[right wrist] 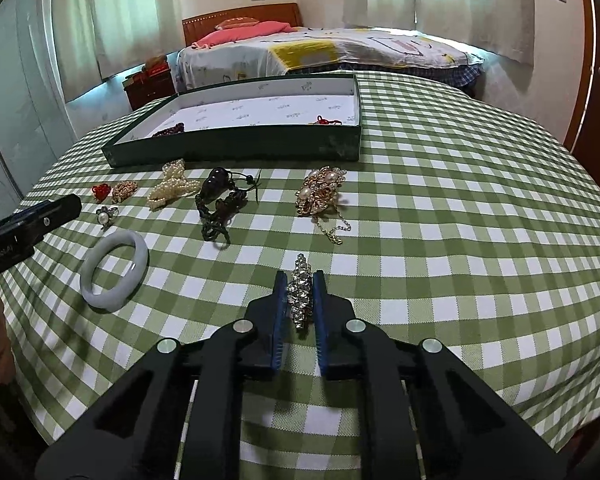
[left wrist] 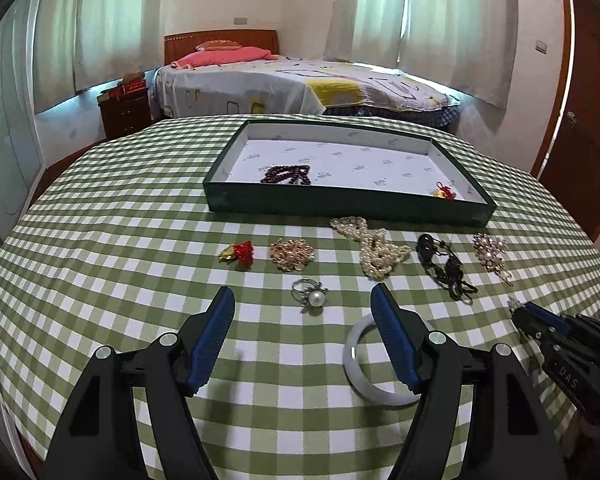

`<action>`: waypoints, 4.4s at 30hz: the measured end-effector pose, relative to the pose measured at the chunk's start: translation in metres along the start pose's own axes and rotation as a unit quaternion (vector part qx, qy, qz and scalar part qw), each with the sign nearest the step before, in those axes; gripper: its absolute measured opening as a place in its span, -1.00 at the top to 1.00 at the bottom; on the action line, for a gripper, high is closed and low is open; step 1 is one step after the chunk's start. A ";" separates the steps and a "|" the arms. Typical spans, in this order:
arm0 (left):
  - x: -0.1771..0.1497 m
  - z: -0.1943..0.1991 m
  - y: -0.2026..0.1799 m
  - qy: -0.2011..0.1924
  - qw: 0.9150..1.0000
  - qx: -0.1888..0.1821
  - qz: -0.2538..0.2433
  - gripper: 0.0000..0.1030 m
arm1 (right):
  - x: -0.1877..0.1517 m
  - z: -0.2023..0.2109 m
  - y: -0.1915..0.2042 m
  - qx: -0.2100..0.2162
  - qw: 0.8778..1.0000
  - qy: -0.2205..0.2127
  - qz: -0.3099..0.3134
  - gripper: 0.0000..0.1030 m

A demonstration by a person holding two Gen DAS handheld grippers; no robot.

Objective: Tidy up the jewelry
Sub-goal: 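Grasp the rhinestone brooch with the right tool while the left tool moves to the white bangle, then close the left tool on the white jade bangle rim and lift it, then carry the bangle with the left tool into the tray while the right tool places the brooch beside it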

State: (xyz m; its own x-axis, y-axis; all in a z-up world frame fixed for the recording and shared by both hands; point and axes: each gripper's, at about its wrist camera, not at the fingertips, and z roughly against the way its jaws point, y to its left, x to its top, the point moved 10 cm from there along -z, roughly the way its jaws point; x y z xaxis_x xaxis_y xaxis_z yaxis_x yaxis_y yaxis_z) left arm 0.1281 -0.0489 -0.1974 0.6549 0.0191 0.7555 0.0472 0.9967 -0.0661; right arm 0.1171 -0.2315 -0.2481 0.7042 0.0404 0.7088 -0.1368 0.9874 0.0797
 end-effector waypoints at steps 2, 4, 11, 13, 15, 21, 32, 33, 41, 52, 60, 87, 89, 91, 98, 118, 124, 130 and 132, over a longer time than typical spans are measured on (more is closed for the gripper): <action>-0.001 0.002 -0.006 -0.006 1.000 -0.005 -0.007 -0.33 | 0.000 0.001 0.001 0.002 1.000 -0.002 0.000 0.75; -0.001 0.004 -0.014 -0.011 1.000 -0.012 -0.017 -0.40 | 0.002 0.003 0.002 0.002 1.000 -0.005 0.001 0.75; -0.006 0.002 -0.040 -0.014 0.998 -0.038 -0.039 -0.48 | 0.003 0.004 0.002 0.005 1.000 -0.009 -0.001 0.75; -0.011 -0.004 -0.043 -0.004 0.998 -0.036 -0.042 -0.48 | 0.003 0.005 0.002 0.005 1.000 -0.010 -0.002 0.75; -0.015 -0.010 -0.045 0.007 0.999 -0.035 -0.040 -0.48 | 0.004 0.005 0.001 0.005 1.000 -0.010 -0.003 0.75; -0.021 -0.015 -0.052 0.011 0.998 -0.036 -0.043 -0.48 | 0.003 0.004 0.000 0.006 1.000 -0.011 -0.006 0.75; -0.033 -0.027 -0.057 0.029 0.998 -0.034 -0.050 -0.48 | 0.003 0.004 -0.001 0.008 1.000 -0.011 -0.010 0.75; -0.033 -0.027 -0.057 0.029 0.998 -0.034 -0.050 -0.48 | 0.003 0.004 -0.001 0.007 1.000 -0.011 -0.009 0.75; -0.035 -0.025 -0.064 0.031 0.996 -0.042 -0.075 -0.33 | 0.003 0.004 -0.001 0.007 1.000 -0.012 -0.009 0.75; -0.015 -0.007 -0.067 0.002 0.995 -0.043 -0.094 -0.32 | 0.017 0.011 0.006 0.021 0.999 -0.021 -0.020 0.75; 0.034 -0.009 -0.051 -0.021 0.996 -0.041 -0.070 -0.32 | 0.062 0.012 0.015 0.039 0.998 -0.048 -0.026 0.75; 0.108 -0.140 -0.035 0.038 0.998 -0.018 -0.045 -0.32 | 0.164 -0.105 0.034 0.058 0.998 -0.008 -0.023 0.75; 0.103 -0.148 -0.032 0.059 0.997 -0.025 -0.036 -0.32 | 0.157 -0.117 0.031 0.057 0.998 0.010 -0.026 0.75; 0.105 -0.151 -0.033 0.067 0.997 -0.030 -0.032 -0.32 | 0.152 -0.124 0.029 0.056 0.998 0.025 -0.029 0.75; 0.100 -0.161 -0.041 0.094 0.994 -0.029 -0.051 -0.33 | 0.142 -0.140 0.024 0.054 0.996 0.055 -0.038 0.73; 0.103 -0.155 -0.046 0.084 0.994 -0.040 -0.052 -0.42 | 0.152 -0.119 0.013 0.055 0.996 0.023 -0.059 0.44; 0.111 -0.141 -0.045 0.061 0.996 -0.044 -0.049 -0.44 | 0.155 -0.105 0.011 0.047 0.997 0.010 -0.058 0.41; 0.123 -0.117 -0.035 0.018 0.998 -0.034 -0.045 -0.44 | 0.154 -0.085 0.010 0.041 0.997 -0.005 -0.057 0.38; 0.125 -0.109 -0.029 0.005 0.999 -0.027 -0.044 -0.44 | 0.152 -0.078 0.010 0.038 0.998 -0.010 -0.054 0.38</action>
State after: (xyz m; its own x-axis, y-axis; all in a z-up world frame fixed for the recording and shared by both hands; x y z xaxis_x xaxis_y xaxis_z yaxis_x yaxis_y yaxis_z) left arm 0.2909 -0.0843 -0.1715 0.6540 -0.0691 0.7533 0.1451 0.9888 -0.0353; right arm 0.2776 -0.2030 -0.1942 0.7033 -0.0692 0.7075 -0.1147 0.9712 0.2090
